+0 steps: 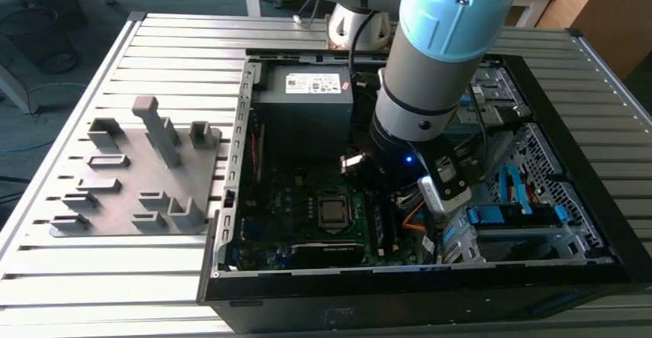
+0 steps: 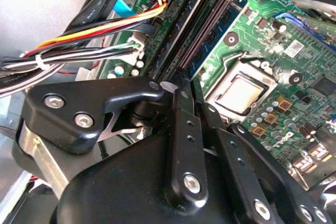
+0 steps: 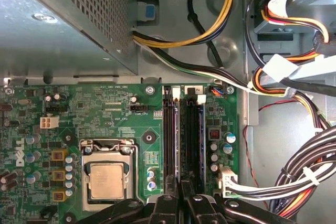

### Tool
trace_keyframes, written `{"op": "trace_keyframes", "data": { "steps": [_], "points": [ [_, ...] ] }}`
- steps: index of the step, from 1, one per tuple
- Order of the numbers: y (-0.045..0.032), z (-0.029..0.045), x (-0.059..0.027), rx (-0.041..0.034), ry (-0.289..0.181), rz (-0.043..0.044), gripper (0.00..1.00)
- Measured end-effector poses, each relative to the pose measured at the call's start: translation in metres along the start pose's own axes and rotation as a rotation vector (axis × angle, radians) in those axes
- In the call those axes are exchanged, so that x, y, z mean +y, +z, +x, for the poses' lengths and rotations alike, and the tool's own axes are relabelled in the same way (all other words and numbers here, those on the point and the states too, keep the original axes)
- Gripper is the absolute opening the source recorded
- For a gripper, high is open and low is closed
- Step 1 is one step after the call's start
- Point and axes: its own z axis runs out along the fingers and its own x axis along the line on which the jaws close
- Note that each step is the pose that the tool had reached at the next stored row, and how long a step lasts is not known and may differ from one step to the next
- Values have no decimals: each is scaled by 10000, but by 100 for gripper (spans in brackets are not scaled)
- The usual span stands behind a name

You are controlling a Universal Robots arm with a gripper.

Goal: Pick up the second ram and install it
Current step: 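Insert the second ram into the second slot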

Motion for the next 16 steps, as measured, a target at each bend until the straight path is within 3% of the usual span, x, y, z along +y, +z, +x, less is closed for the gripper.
{"op": "trace_keyframes", "data": {
  "steps": [16],
  "points": [
    [60, -5, -1, 7, -89, 0, 14]
  ]
}}
